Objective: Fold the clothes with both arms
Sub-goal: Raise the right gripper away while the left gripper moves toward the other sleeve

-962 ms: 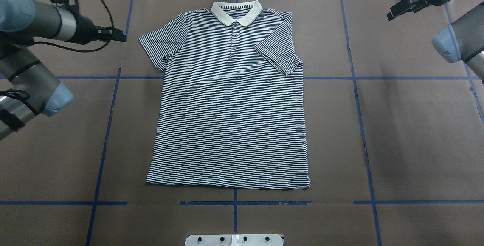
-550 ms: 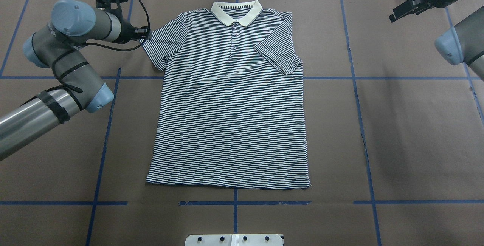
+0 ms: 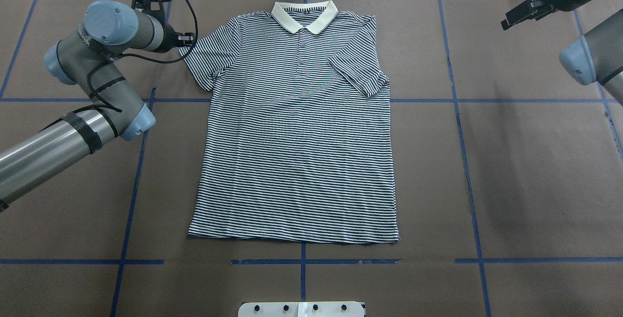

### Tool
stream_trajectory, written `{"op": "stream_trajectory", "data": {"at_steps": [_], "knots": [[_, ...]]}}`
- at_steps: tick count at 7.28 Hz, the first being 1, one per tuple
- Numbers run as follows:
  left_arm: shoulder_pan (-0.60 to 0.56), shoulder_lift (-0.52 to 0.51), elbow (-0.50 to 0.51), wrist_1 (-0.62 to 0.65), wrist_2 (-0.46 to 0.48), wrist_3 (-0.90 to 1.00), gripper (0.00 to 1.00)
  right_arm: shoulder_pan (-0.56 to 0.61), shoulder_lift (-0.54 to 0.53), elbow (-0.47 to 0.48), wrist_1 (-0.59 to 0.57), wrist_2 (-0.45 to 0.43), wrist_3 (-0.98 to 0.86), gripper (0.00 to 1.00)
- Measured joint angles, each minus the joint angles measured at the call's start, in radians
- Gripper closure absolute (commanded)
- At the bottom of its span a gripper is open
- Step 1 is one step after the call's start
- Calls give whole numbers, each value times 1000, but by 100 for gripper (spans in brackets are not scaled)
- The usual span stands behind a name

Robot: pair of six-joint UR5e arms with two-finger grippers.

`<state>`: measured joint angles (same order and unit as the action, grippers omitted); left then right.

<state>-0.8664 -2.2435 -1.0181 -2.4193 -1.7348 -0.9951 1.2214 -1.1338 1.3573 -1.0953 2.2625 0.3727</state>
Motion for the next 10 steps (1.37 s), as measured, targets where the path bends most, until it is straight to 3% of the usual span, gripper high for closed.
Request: {"op": "stream_trajectory", "data": {"at_steps": [8, 10], "knots": [[2, -7, 43, -5, -3, 26, 51, 0, 0, 0, 0, -2, 0, 0], [4, -16, 62, -19, -4, 26, 60, 0, 0, -3, 0, -3, 0, 0]]}}
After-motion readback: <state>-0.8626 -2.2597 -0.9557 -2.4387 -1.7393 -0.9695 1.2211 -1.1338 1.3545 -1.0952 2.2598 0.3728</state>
